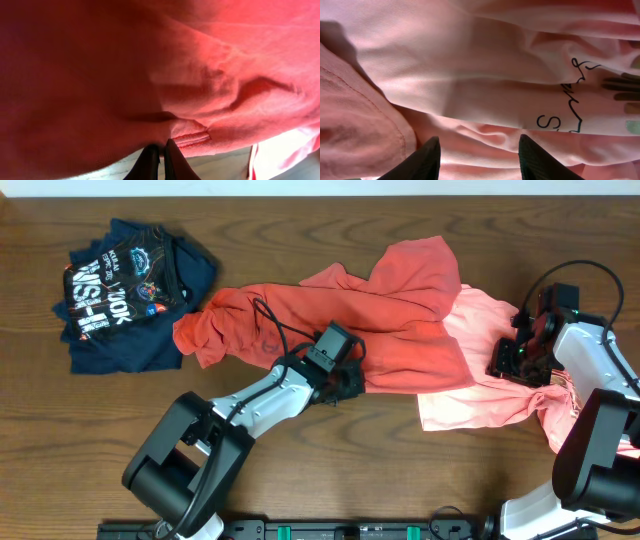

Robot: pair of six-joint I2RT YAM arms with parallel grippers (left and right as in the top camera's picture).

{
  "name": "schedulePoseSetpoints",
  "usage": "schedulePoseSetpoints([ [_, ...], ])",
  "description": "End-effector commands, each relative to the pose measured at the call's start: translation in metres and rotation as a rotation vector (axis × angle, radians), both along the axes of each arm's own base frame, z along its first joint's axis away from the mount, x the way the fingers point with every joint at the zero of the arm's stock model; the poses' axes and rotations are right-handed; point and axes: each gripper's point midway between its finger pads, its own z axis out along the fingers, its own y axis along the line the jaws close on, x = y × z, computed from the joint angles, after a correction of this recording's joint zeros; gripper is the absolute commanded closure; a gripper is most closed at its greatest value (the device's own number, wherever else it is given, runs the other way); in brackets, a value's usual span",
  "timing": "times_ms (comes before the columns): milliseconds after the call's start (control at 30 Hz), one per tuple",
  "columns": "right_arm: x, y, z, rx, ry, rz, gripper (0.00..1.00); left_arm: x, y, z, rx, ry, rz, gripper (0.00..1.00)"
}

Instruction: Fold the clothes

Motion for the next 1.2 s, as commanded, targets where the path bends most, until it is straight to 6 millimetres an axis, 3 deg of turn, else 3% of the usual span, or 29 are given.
schedulePoseSetpoints([
  [0, -0.001, 0.002, 0.0, -0.008, 0.006, -0.003, 0.51, 0.002, 0.018, -0.009, 0.053, 0.023, 0.038, 0.94],
  [100, -0.001, 0.001, -0.001, -0.012, 0.006, -0.003, 0.51, 0.0, 0.036, -0.008, 0.082, 0.064, 0.074, 0.94],
  [233, -0.001, -0.006, -0.001, -0.054, 0.01, -0.031, 0.49, -0.003, 0.076, 0.008, 0.127, 0.105, 0.124, 0.94],
  [333, 0.001, -0.007, -0.001, -0.058, 0.003, -0.027, 0.45, -0.004, 0.127, 0.029, 0.208, 0.103, 0.181, 0.93],
  [400, 0.003, 0.001, 0.0, -0.018, -0.014, 0.02, 0.44, -0.005, 0.175, 0.047, 0.294, 0.075, 0.244, 0.94],
  [500, 0.011, 0.028, 0.004, 0.108, -0.072, 0.138, 0.54, -0.004, 0.231, 0.073, 0.346, 0.03, 0.366, 0.94],
  [600, 0.016, 0.043, 0.007, 0.143, -0.103, 0.223, 0.7, -0.001, 0.264, 0.094, 0.292, -0.006, 0.502, 0.94],
  [700, 0.018, 0.054, 0.006, 0.134, -0.12, 0.318, 0.77, 0.001, 0.268, 0.106, 0.183, -0.02, 0.546, 0.93],
  [733, 0.019, 0.058, 0.006, 0.132, -0.124, 0.351, 0.79, 0.001, 0.263, 0.107, 0.15, -0.013, 0.541, 0.87],
  [800, 0.018, 0.066, 0.004, 0.13, -0.126, 0.418, 0.86, -0.001, 0.256, 0.106, 0.121, 0.003, 0.52, 0.59],
  [867, 0.019, 0.074, 0.0, 0.13, -0.124, 0.463, 0.92, -0.003, 0.249, 0.103, 0.123, 0.02, 0.496, 0.43],
  [967, 0.018, 0.082, -0.008, 0.135, -0.111, 0.514, 0.98, -0.008, 0.24, 0.098, 0.13, 0.048, 0.461, 0.39],
  [1167, 0.02, 0.088, -0.04, 0.148, -0.068, 0.535, 0.94, -0.021, 0.222, 0.083, 0.154, 0.128, 0.392, 0.39],
])
